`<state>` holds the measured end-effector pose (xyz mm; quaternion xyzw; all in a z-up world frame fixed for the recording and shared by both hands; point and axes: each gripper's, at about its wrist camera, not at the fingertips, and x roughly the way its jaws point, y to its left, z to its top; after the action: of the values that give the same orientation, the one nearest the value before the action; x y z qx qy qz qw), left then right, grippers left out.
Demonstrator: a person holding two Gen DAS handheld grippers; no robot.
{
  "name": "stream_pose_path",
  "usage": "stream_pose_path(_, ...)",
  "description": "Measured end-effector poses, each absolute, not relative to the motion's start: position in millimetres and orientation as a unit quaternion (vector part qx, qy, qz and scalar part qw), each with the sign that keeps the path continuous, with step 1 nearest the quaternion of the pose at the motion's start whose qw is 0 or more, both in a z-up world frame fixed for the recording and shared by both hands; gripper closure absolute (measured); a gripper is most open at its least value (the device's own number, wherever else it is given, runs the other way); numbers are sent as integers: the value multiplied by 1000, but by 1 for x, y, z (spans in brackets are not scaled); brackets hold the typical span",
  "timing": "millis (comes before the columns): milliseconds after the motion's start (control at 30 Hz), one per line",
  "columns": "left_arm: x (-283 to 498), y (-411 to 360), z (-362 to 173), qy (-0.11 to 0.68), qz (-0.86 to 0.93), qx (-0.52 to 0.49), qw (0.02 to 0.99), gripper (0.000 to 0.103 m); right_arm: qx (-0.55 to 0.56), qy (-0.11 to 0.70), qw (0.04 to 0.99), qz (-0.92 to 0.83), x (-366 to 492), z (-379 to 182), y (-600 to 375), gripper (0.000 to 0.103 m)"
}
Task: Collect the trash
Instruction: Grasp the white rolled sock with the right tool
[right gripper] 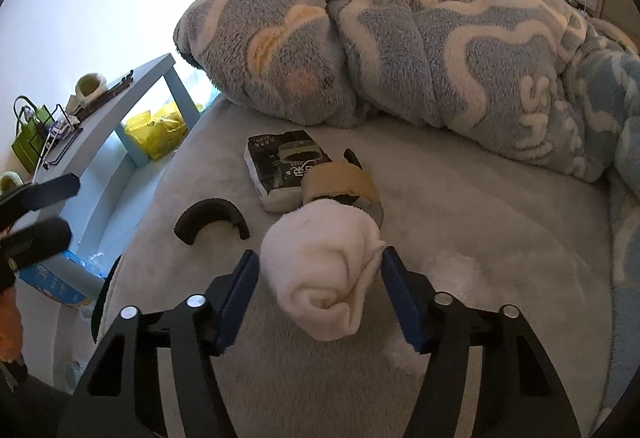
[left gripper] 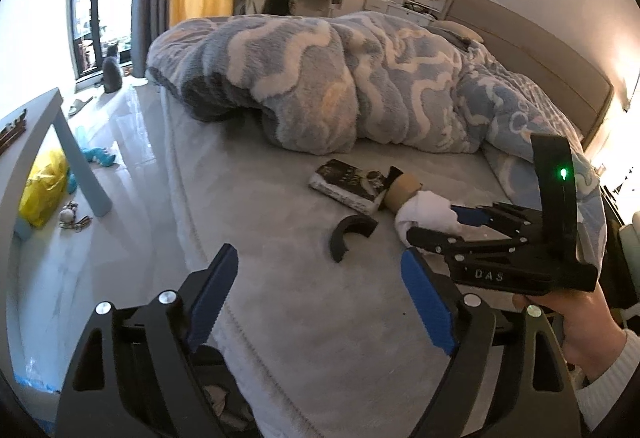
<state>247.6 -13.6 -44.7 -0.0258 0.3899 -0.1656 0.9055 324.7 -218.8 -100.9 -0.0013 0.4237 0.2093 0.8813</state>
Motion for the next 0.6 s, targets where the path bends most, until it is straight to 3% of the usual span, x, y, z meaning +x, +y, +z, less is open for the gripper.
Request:
stream_pose_path(200,256,-29,-54,396,-178,-9,901,17,19,427,876,223,329,-99,-230,58)
stream_pose_path(600,284,-55,-88,421,-171,20,891,18,56,425,867,255,330,-87,-256,66)
